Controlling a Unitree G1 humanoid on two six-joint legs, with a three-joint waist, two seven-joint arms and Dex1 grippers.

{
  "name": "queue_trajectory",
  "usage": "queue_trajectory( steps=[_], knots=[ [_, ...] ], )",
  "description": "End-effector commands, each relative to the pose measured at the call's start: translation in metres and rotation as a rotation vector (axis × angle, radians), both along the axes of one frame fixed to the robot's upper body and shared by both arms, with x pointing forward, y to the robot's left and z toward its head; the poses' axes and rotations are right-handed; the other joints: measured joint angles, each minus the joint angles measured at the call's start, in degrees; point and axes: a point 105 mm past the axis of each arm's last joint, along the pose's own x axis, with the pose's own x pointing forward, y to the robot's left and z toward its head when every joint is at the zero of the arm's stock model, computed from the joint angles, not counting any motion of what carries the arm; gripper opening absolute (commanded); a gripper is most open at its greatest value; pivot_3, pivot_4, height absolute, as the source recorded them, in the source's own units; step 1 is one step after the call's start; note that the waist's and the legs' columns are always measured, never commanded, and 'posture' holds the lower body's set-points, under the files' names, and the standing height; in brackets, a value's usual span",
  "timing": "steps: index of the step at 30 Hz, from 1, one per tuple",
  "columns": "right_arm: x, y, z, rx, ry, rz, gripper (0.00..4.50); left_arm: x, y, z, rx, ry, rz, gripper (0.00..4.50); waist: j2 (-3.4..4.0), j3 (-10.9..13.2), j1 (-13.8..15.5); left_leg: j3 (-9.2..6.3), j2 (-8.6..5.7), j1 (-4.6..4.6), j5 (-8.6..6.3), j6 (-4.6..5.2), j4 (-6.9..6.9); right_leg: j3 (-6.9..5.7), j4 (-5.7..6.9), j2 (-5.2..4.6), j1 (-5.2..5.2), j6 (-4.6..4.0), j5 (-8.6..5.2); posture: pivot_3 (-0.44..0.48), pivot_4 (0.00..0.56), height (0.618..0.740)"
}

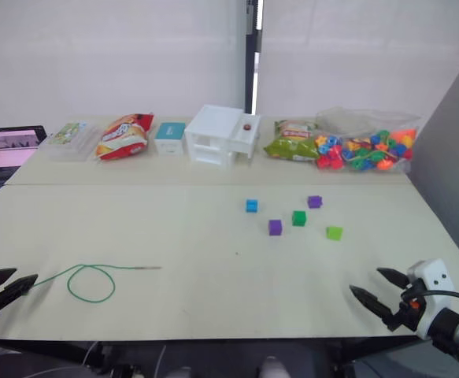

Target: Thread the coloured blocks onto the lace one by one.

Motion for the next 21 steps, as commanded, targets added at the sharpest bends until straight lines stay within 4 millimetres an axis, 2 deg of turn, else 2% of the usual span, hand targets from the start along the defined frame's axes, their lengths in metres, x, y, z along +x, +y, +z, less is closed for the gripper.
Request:
queue_trajectory(
  steps=[1,6,8,9,10,13,16,21],
  knots=[
    [0.003,0.003,0.011,0.020,-0.054,0.021,4.45,0.005,0.000,0.011,0.012,-0.044,-0.006,3.13,0.00,0.00,0.03,0.00,0.00,0.00,0.00,0.00,0.00,0.00,0.00,0.00,0.00,0.00,0.00,0.000,0.150,0.740],
    [0.015,0.031,0.024,0.099,-0.086,0.142,4.45,0.027,-0.025,0.019,-0.023,-0.092,-0.128,3.13,0.00,0.00,0.04,0.00,0.00,0.08,0.01,-0.01,0.01,0.00,-0.03,0.00,0.13,0.00,0.00,0.000,0.150,0.740],
    [0.020,0.063,0.031,0.145,-0.074,0.308,4.45,0.051,-0.072,0.024,-0.053,-0.098,-0.331,3.13,0.01,0.01,0.22,-0.02,0.00,0.13,0.00,0.00,0.01,-0.01,-0.01,0.01,0.18,0.00,0.00,0.000,0.150,0.740],
    [0.020,0.074,0.034,0.157,-0.067,0.370,4.45,0.057,-0.092,0.024,-0.056,-0.085,-0.423,3.13,0.02,0.02,0.30,-0.04,-0.04,0.13,0.01,-0.01,0.03,-0.01,-0.02,-0.02,0.21,0.00,0.00,0.000,0.150,0.740],
    [0.021,0.084,0.036,0.165,-0.058,0.421,4.45,0.060,-0.107,0.022,-0.045,-0.064,-0.500,3.13,0.03,0.02,0.35,-0.04,-0.04,0.11,0.01,-0.02,0.08,-0.01,-0.04,-0.02,0.23,0.01,0.00,0.000,0.150,0.740],
    [0.016,0.109,0.038,0.157,-0.024,0.553,4.45,0.062,-0.135,0.015,0.003,-0.006,-0.680,3.13,0.03,0.01,0.09,-0.08,-0.04,0.10,0.00,0.00,0.09,-0.01,-0.01,0.00,0.23,0.01,0.01,0.000,0.150,0.740],
    [0.012,0.127,0.042,0.124,-0.015,0.642,4.45,0.065,-0.150,0.006,0.047,0.054,-0.838,3.13,0.03,0.01,-0.30,-0.12,-0.04,0.12,-0.11,0.18,0.07,-0.02,0.11,0.04,0.13,0.01,0.01,0.000,0.150,0.740],
    [0.012,0.141,0.052,0.101,-0.033,0.687,4.45,0.073,-0.152,-0.004,0.159,0.117,-1.014,3.13,0.03,0.01,-0.18,-0.12,-0.09,-0.08,-0.13,0.23,0.09,-0.02,0.11,0.02,-0.08,0.01,0.01,0.000,0.150,0.740]
  ],
)
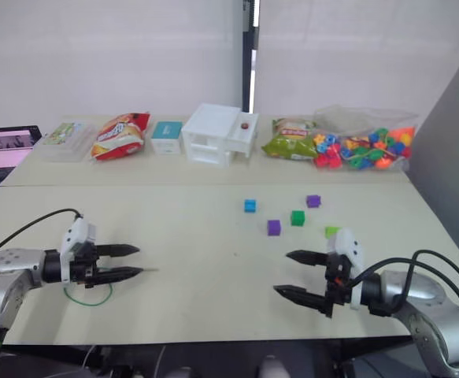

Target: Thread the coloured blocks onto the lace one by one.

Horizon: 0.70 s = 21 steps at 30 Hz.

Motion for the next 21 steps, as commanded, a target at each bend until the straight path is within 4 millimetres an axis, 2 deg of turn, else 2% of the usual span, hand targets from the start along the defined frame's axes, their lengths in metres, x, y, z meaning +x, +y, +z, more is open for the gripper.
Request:
queue_trajectory(
  steps=[1,4,7,11,21],
  knots=[
    [-0.002,0.009,0.012,0.000,-0.042,0.028,4.45,0.002,0.006,-0.001,0.086,-0.016,-0.098,3.13,0.00,0.00,0.11,0.00,0.00,0.00,0.00,0.00,0.00,0.00,0.00,-0.01,0.01,0.00,0.00,0.000,0.150,0.740],
    [-0.006,0.017,0.021,-0.009,-0.083,0.037,4.45,0.015,0.018,-0.005,0.195,-0.024,-0.163,3.13,-0.01,0.01,0.41,0.00,-0.03,-0.01,0.00,0.00,0.02,-0.01,-0.01,-0.01,0.02,0.00,0.00,0.000,0.150,0.740],
    [-0.009,0.022,0.026,-0.017,-0.104,0.036,4.45,0.021,0.020,-0.005,0.240,-0.031,-0.203,3.13,-0.01,0.00,0.41,-0.03,-0.04,-0.05,0.00,0.00,0.05,-0.03,0.00,-0.02,0.01,0.00,0.00,0.000,0.150,0.740],
    [-0.012,0.026,0.031,-0.021,-0.120,0.031,4.45,0.022,0.022,-0.012,0.300,-0.032,-0.248,3.13,-0.01,0.01,0.26,-0.04,-0.07,-0.06,-0.03,0.06,0.08,-0.03,0.01,-0.05,0.01,0.02,0.00,0.000,0.150,0.740],
    [-0.012,0.026,0.036,-0.023,-0.141,-0.003,4.45,0.017,0.017,-0.041,0.299,0.043,-0.271,3.13,0.00,0.00,0.39,-0.08,-0.07,0.00,-0.08,0.14,0.31,-0.03,0.12,-0.03,0.15,0.06,-0.02,0.000,0.150,0.740]
  ],
)
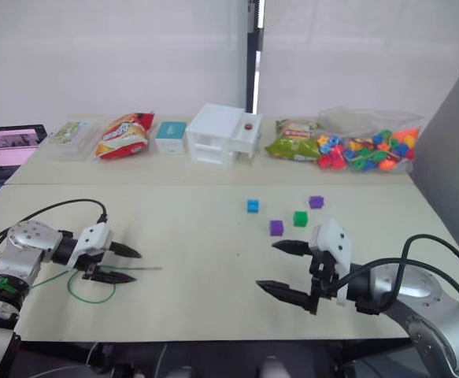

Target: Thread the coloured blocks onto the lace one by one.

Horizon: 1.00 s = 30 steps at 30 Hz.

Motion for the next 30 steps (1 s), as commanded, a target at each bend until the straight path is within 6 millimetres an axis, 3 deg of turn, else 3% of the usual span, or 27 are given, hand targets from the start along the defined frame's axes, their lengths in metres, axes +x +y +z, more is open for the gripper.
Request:
queue_trajectory(
  steps=[1,10,18,21,24,26,30],
  knots=[
    [-0.003,0.002,0.012,0.005,-0.047,0.010,4.48,-0.010,0.001,-0.022,0.025,0.086,-0.003,2.87,0.01,-0.01,0.03,0.00,0.00,0.01,-0.03,0.06,0.06,0.00,0.00,0.00,0.04,0.01,-0.01,0.000,0.150,0.740],
    [-0.001,0.000,0.014,0.000,-0.054,-0.005,4.50,-0.017,-0.012,-0.037,0.000,0.125,-0.040,0.02,0.11,-0.06,-0.04,-0.02,-0.02,0.09,-0.15,0.25,0.18,0.00,0.00,0.00,0.18,0.05,-0.03,0.000,0.150,0.740],
    [0.001,0.000,0.017,0.002,-0.068,-0.019,4.50,-0.018,-0.018,-0.038,-0.051,0.135,-0.024,0.02,0.49,-0.29,0.07,-0.02,-0.06,0.17,-0.18,0.31,0.18,0.00,-0.05,-0.03,0.31,0.10,-0.06,0.000,0.150,0.740],
    [0.002,-0.002,0.016,0.001,-0.067,-0.030,4.50,-0.008,-0.022,-0.023,-0.092,0.100,-0.014,0.02,0.50,-0.29,0.24,-0.02,-0.07,0.16,-0.18,0.31,0.18,0.00,-0.06,-0.03,0.32,0.11,-0.07,0.000,0.150,0.740],
    [0.013,-0.011,0.011,-0.024,-0.074,-0.114,4.50,0.000,-0.031,0.010,-0.128,0.044,-0.037,0.02,0.38,-0.22,0.53,-0.05,-0.08,0.10,-0.18,0.31,0.24,0.00,-0.08,-0.03,0.31,0.11,-0.07,0.000,0.150,0.740],
    [0.022,-0.023,0.003,-0.078,-0.074,-0.196,4.50,-0.006,-0.033,0.027,-0.114,0.074,-0.050,0.02,0.06,-0.04,0.50,-0.09,-0.08,0.01,-0.18,0.31,0.29,0.00,-0.06,-0.02,0.24,0.11,-0.07,0.000,0.150,0.740],
    [0.032,-0.040,-0.011,-0.140,-0.059,-0.292,4.50,-0.020,-0.037,0.037,-0.074,0.107,-0.078,0.02,0.01,0.01,0.01,-0.15,-0.06,-0.02,-0.18,0.32,0.22,-0.01,-0.04,0.00,0.14,0.11,-0.07,0.000,0.150,0.740]
  ],
)
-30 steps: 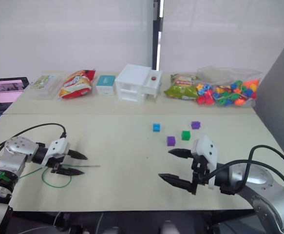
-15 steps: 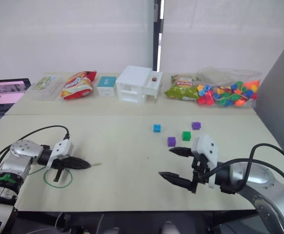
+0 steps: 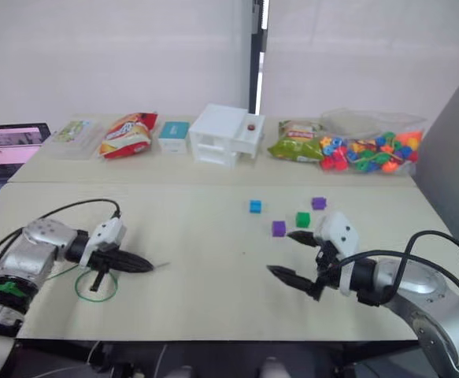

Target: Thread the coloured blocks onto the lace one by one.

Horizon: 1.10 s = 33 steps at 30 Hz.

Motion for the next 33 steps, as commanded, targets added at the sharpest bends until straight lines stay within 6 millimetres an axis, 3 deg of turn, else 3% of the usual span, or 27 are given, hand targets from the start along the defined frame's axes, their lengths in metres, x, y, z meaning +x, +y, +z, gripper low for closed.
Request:
queue_trajectory(
  steps=[1,3,7,14,21,31,33],
  knots=[
    [0.008,-0.013,0.000,-0.037,-0.043,-0.074,4.50,-0.009,-0.009,0.012,-0.007,0.004,-0.033,0.02,0.11,0.01,-0.26,0.00,0.00,0.02,-0.01,0.02,-0.01,0.00,0.00,0.00,0.00,0.00,0.00,0.000,0.150,0.740],
    [0.022,-0.035,-0.009,-0.078,-0.043,-0.219,4.50,-0.013,-0.018,0.013,-0.014,-0.031,-0.037,0.02,0.15,0.02,-0.42,0.03,-0.01,0.01,-0.01,0.02,-0.01,0.01,-0.02,0.00,0.00,0.00,0.00,0.000,0.150,0.740],
    [0.034,-0.059,-0.013,-0.052,-0.062,-0.411,4.50,-0.018,-0.033,0.015,-0.045,-0.072,-0.013,0.02,0.12,0.04,-0.43,0.02,0.01,-0.01,-0.01,0.02,-0.01,0.00,-0.03,0.01,-0.01,0.00,0.00,0.000,0.150,0.740],
    [0.042,-0.080,-0.027,0.036,-0.113,-0.789,4.50,-0.032,-0.059,0.020,-0.108,-0.107,0.011,0.02,0.14,0.05,-0.40,0.04,0.00,-0.03,-0.01,0.01,-0.03,0.03,-0.04,-0.02,-0.04,0.00,0.00,0.000,0.150,0.740],
    [0.066,-0.073,-0.034,0.141,-0.158,-0.959,4.50,-0.031,-0.067,0.027,-0.134,-0.122,0.006,0.02,0.16,0.04,-0.68,0.05,0.01,0.03,-0.01,0.01,-0.06,0.04,0.01,0.01,-0.06,-0.01,0.00,0.000,0.150,0.740],
    [0.097,-0.088,-0.064,0.112,-0.110,-1.066,4.50,-0.031,-0.068,0.028,-0.138,-0.120,-0.003,0.02,0.20,0.06,-0.69,0.09,-0.01,-0.02,-0.01,0.01,-0.12,0.05,0.01,-0.01,-0.16,-0.02,0.00,0.000,0.150,0.740],
    [0.097,-0.085,-0.068,0.130,-0.094,-1.074,3.95,-0.031,-0.068,0.028,-0.136,-0.120,0.000,0.00,0.20,0.06,-0.71,0.08,0.00,-0.01,-0.01,0.01,-0.13,0.05,0.03,0.00,-0.17,-0.03,0.00,0.000,0.150,0.740]
  ],
)
